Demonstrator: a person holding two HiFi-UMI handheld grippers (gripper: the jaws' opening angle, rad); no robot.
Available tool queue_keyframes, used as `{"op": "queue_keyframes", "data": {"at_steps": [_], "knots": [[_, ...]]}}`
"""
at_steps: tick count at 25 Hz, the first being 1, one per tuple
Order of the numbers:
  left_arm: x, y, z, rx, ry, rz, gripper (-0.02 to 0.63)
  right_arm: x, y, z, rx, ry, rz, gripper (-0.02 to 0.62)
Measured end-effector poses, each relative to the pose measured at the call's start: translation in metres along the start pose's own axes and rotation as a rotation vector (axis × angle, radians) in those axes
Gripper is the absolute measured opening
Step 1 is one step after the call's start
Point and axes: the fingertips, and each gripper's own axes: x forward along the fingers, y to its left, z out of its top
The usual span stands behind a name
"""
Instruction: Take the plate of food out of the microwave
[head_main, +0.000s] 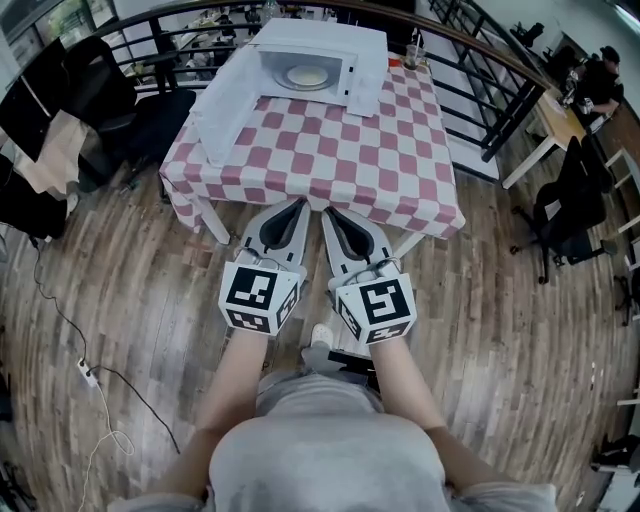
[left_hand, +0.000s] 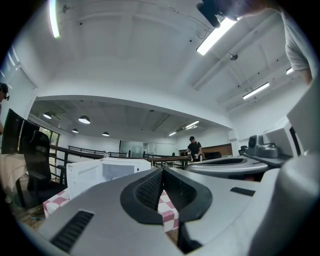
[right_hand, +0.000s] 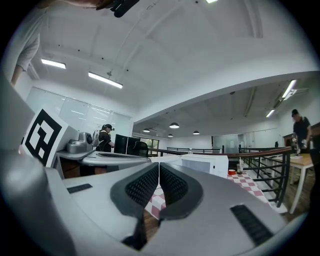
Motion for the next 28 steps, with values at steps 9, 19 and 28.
{"op": "queue_keyframes", "data": {"at_steps": [9,19,28], "knots": [[0.065,0.019,-0.001,-0.004,0.006,0.044,0.003,0.045,-0.050,-0.005,-0.007,0.002,0.053,0.028],[0.113,0.032,-0.004,-0.040,-0.006,0.056,0.003,0.075,-0.090,-0.011,-0.002,-0.002,0.082,0.028],[0.128,0.048,-0.011,-0.069,-0.004,0.082,0.003,0.090,-0.103,-0.019,0.002,0.001,0.092,0.028]]}}
